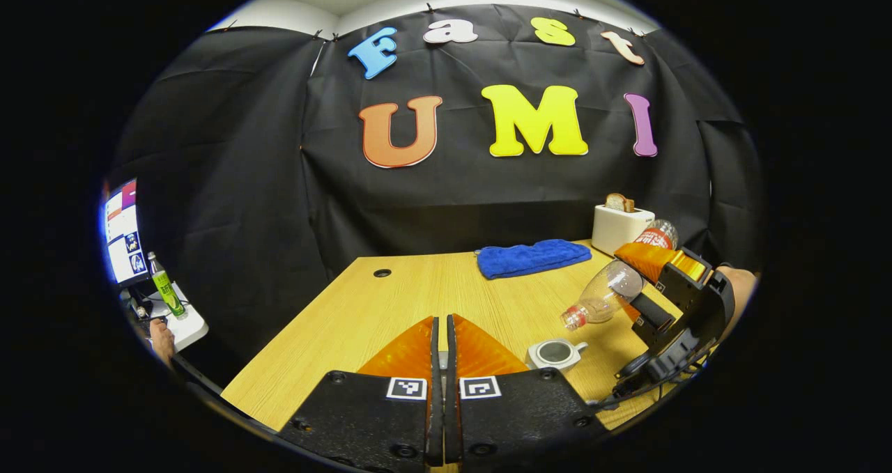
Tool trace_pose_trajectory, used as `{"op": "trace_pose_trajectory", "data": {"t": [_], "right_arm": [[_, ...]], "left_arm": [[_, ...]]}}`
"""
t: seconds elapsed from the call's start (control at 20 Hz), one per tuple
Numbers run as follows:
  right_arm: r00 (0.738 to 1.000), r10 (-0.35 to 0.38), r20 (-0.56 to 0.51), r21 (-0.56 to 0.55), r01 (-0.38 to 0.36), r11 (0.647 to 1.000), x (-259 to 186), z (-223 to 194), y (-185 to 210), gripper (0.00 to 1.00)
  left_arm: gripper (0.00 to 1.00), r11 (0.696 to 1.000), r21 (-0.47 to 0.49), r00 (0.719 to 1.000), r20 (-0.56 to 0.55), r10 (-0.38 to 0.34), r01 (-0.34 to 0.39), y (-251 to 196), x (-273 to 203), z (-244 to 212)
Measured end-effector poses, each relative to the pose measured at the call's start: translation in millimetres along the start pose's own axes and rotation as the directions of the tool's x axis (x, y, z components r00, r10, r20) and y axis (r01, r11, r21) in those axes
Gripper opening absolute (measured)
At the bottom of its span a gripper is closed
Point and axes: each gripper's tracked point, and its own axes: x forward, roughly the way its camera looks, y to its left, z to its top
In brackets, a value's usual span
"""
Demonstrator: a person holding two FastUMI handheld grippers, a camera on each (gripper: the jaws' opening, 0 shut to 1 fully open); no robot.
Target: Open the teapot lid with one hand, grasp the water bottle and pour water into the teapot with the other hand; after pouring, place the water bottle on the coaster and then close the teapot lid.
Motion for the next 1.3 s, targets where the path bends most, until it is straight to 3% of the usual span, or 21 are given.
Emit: {"op": "trace_pose_trajectory", "data": {"t": [0.3,0.4,0.5,0.6,0.65,0.8,0.95,1.1,1.15,1.3], "right_arm": [[0.989,0.148,-0.003,0.270,-0.141,0.952,-5.5,1.4,16.5,0.77],[0.982,0.188,-0.004,0.338,-0.175,0.925,-3.3,-3.5,22.2,0.74],[0.973,0.229,-0.011,0.396,-0.206,0.895,-1.3,-8.2,28.3,0.77],[0.968,0.252,-0.009,0.480,-0.217,0.850,2.1,-11.8,29.9,0.74],[0.965,0.261,-0.004,0.530,-0.219,0.819,4.2,-13.5,30.1,0.77],[0.956,0.292,0.005,0.654,-0.224,0.723,11.2,-17.5,31.0,0.74],[0.952,0.305,-0.008,0.712,-0.209,0.671,16.9,-22.7,31.2,0.74],[0.957,0.288,-0.021,0.794,-0.159,0.587,22.5,-29.2,30.0,0.77],[0.962,0.273,-0.027,0.825,-0.133,0.549,24.8,-31.9,27.7,0.77],[0.967,0.255,-0.013,0.926,-0.084,0.368,34.2,-34.2,24.7,0.74]], "left_arm": [[0.04,0.999,-0.045,1.000,-0.005,0.002,-0.002,8.1,-0.8,-0.8],[0.03,0.999,-0.050,1.000,0.000,0.003,-0.003,10.3,-0.9,0.1],[0.03,0.998,-0.056,1.000,0.004,0.004,-0.004,11.8,-1.3,1.6],[0.03,0.998,-0.055,1.000,0.005,0.000,0.001,10.3,-2.2,0.8],[0.03,0.999,-0.050,1.000,0.006,-0.001,0.001,9.2,-2.1,1.2],[0.04,0.999,-0.048,1.000,0.002,0.002,-0.002,10.9,-1.2,0.3],[0.04,0.999,-0.037,1.000,0.000,0.004,-0.004,8.8,-1.3,0.4],[0.04,1.000,-0.024,1.000,0.005,0.004,-0.004,6.4,-1.7,1.1],[0.04,1.000,-0.022,1.000,0.007,0.003,-0.003,5.8,-2.2,2.3],[0.04,1.000,-0.014,1.000,0.012,0.004,-0.004,5.4,-3.0,3.2]]}}
